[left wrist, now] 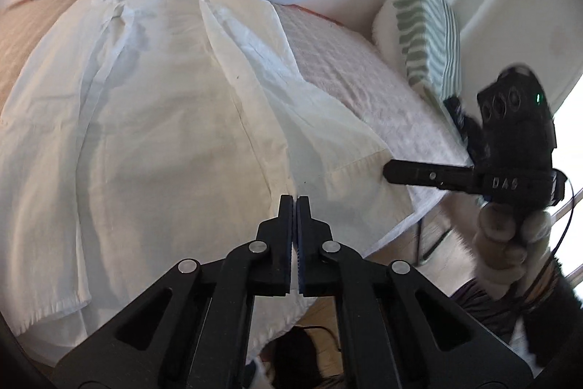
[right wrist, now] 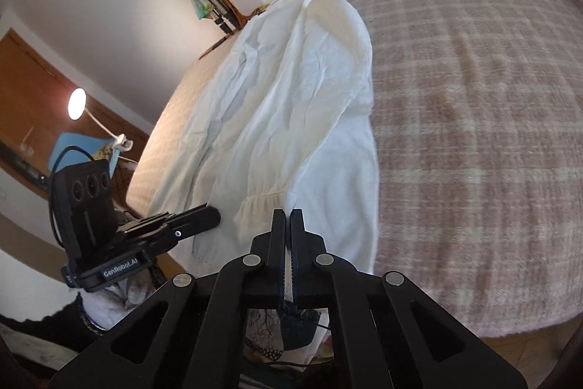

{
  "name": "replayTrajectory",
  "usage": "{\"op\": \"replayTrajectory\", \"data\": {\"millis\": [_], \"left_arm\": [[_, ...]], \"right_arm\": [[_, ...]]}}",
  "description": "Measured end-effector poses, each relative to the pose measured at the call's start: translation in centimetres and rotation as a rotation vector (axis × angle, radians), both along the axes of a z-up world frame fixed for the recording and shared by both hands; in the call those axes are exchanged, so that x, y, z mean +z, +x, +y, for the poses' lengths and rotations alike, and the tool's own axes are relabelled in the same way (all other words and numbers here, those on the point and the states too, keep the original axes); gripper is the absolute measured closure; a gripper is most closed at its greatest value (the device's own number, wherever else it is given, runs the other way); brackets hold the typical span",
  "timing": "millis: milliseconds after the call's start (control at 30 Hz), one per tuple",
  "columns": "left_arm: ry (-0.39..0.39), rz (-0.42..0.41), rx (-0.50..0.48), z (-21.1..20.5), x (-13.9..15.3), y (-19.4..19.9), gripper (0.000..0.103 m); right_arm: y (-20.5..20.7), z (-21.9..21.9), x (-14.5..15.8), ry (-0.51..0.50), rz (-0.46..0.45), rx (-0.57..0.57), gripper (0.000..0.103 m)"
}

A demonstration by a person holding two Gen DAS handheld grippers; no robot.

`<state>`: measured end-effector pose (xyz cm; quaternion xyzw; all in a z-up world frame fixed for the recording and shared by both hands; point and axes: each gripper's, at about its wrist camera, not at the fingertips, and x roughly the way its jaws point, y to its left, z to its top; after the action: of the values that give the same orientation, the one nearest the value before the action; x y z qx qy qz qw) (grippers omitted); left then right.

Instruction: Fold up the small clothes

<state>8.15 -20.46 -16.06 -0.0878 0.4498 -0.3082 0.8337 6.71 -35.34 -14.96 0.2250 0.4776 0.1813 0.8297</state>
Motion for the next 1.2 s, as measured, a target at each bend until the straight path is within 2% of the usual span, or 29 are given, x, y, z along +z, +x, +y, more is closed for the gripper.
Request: {"op": "replayTrajectory", "data": {"millis": [133,200,267,333,400,467,567,667,733,867,967,1033,1133,1167,1200], "left_arm": [[0.084,-0.034,-0.018,-1.4,-1.0,-0.8,0.103],[0.109,-0.053,-0.013,-1.7,-0.9,-1.2,0.102],[0.121,-0.078,-0.006,-1.6,-0.5,-1.6,0.101],[0.158,-0.133,0.023,-1.3,0.2,-2.7,0.1],[0.188,-0.202,0.066,-0.6,1.2,-3.4,0.1],[0.173,-0.229,0.074,-0.3,2.0,-3.6,0.1],[0.149,-0.256,0.055,-1.1,3.1,-2.9,0.1],[0.111,-0.256,-0.013,-3.0,3.8,-2.6,0.1],[0.125,-0.265,-0.071,-4.7,3.6,-2.5,0.1],[0.165,-0.205,-0.101,-6.6,1.0,-1.3,0.1],[0.229,-0.148,-0.117,-7.1,-1.8,-1.0,0.1],[0.234,-0.187,-0.121,-7.1,-1.9,-1.8,0.1],[0.226,-0.196,-0.138,-7.6,-1.3,-2.5,0.1],[0.218,-0.211,-0.143,-7.9,-0.9,-2.9,0.097],[0.21,-0.224,-0.153,-8.4,-0.6,-3.2,0.081]], "right_arm": [[0.6,0.4,-2.1,-0.077,0.078,-0.009,0.102],[1.0,0.8,-2.5,-0.117,0.084,-0.002,0.102],[1.4,0.9,-2.8,-0.111,0.093,0.003,0.1],[1.6,0.7,-2.9,-0.083,0.101,-0.004,0.098],[1.3,0.3,-2.5,-0.11,0.081,-0.013,0.098],[0.9,0.2,-2.1,-0.134,0.063,-0.016,0.096],[0.7,-0.9,-2.1,-0.093,0.061,-0.035,0.096],[0.3,-2.3,-1.2,-0.044,0.022,-0.064,0.096],[-0.1,-3.1,-0.5,-0.003,-0.015,-0.1,0.096],[-1.0,-5.4,0.0,0.063,-0.057,-0.175,0.096],[-1.4,-6.2,0.0,0.059,-0.061,-0.209,0.096],[-1.6,-6.7,-0.1,0.072,-0.064,-0.218,0.096],[-2.0,-7.7,0.6,0.105,-0.096,-0.236,0.096],[-2.1,-7.9,0.9,0.115,-0.112,-0.245,0.096],[-2.4,-8.2,1.2,0.122,-0.128,-0.255,0.096]]}}
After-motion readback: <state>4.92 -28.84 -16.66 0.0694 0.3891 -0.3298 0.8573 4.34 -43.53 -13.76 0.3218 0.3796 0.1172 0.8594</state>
